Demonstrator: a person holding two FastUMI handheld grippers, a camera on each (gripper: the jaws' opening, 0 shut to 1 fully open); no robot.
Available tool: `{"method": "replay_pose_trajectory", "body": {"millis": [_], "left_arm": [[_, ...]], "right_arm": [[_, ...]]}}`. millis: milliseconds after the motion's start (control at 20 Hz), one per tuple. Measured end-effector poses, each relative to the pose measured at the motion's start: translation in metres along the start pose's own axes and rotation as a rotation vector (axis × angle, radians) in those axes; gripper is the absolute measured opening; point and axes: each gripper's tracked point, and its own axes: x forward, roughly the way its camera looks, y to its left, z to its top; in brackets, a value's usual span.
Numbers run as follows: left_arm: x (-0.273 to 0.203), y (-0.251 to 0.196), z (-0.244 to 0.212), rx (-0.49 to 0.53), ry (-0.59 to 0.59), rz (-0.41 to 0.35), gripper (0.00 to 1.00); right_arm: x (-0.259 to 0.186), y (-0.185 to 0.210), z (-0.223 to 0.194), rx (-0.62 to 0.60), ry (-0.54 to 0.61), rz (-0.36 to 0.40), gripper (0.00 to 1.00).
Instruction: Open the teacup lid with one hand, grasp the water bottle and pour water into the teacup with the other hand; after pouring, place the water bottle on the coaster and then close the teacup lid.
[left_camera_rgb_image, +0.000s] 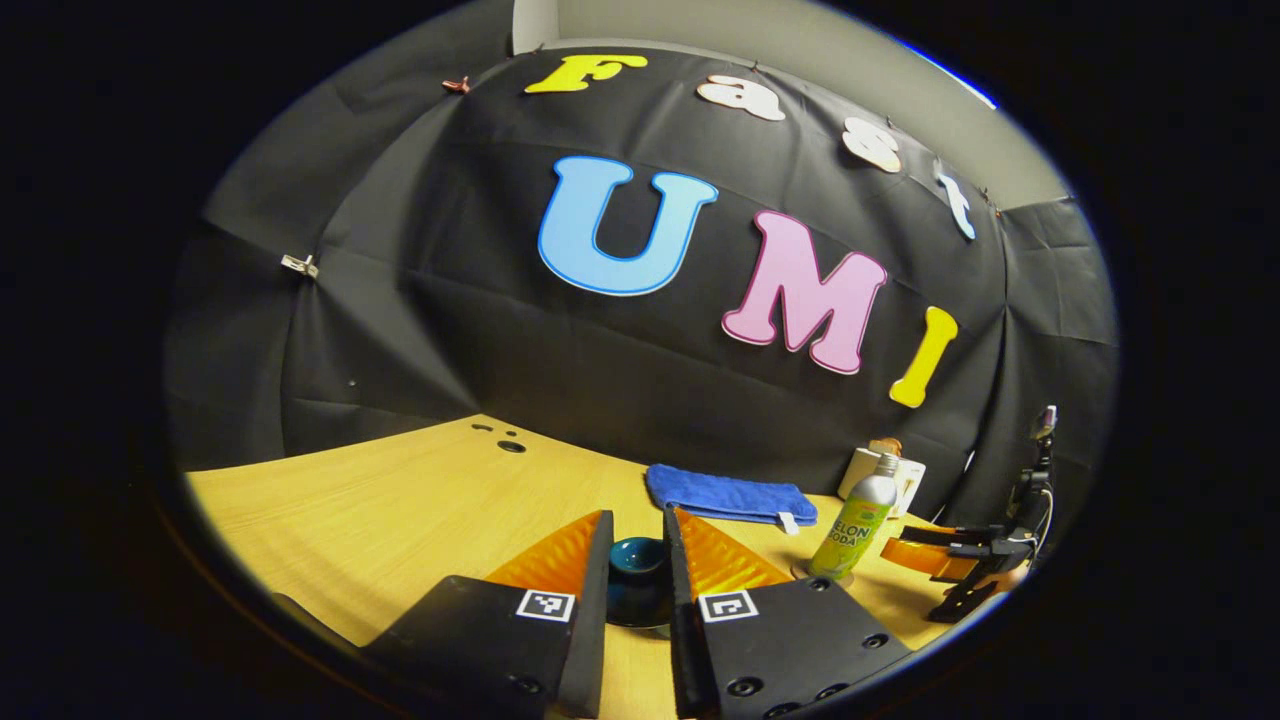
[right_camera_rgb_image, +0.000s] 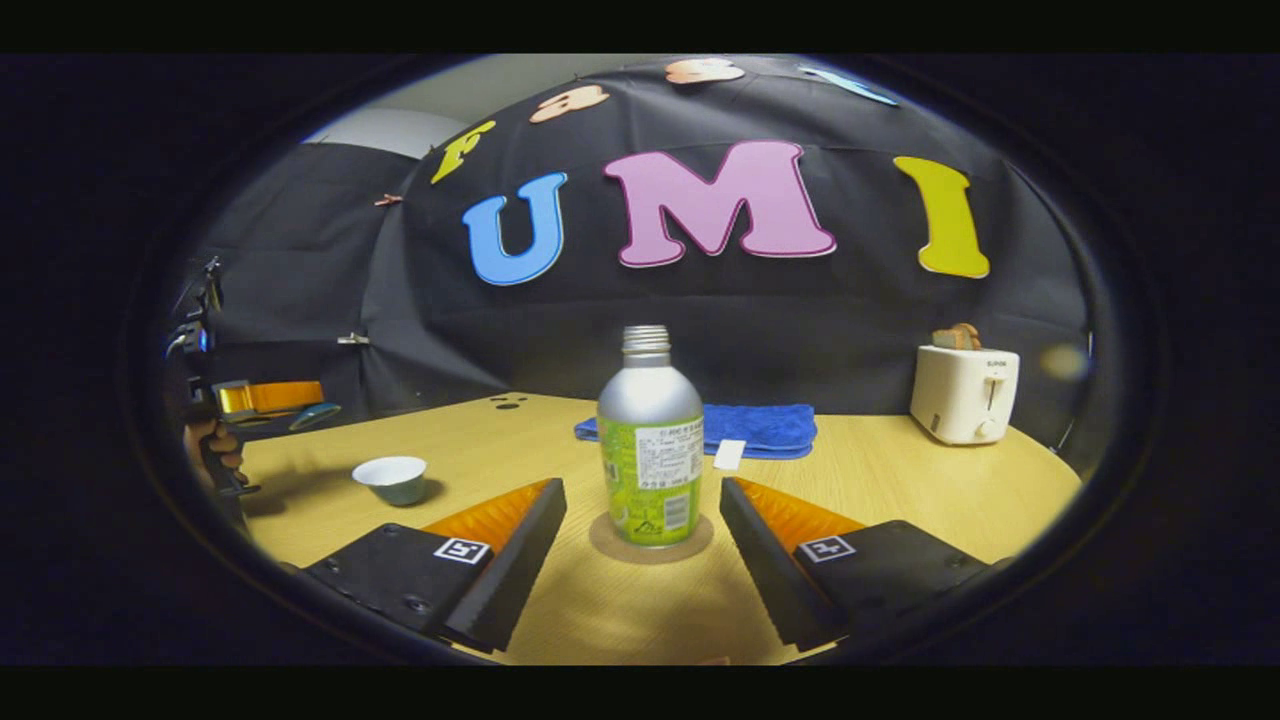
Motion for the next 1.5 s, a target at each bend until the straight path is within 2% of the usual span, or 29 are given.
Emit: {"method": "replay_pose_trajectory", "body": {"millis": [250,500,700,1050,1450,1500], "left_arm": [[0.006,-0.025,-0.014,0.046,0.023,-0.027,0.31],[0.020,-0.037,-0.031,0.072,0.062,-0.038,0.31],[0.034,-0.041,-0.039,0.117,0.081,-0.029,0.31],[0.051,-0.045,-0.066,0.228,0.144,-0.001,0.31],[0.061,-0.044,-0.073,0.290,0.165,0.015,0.31],[0.061,-0.042,-0.074,0.296,0.172,0.018,0.34]], "right_arm": [[-0.030,0.022,0.007,-0.089,-0.071,0.019,0.96],[-0.042,0.028,0.007,-0.010,-0.081,0.047,0.96],[-0.046,0.032,0.005,-0.025,-0.073,0.068,0.96],[-0.045,0.027,0.004,-0.027,-0.076,0.048,0.96],[-0.046,0.027,0.004,-0.027,-0.075,0.055,0.96],[-0.045,0.027,0.004,-0.027,-0.075,0.055,0.96]]}}
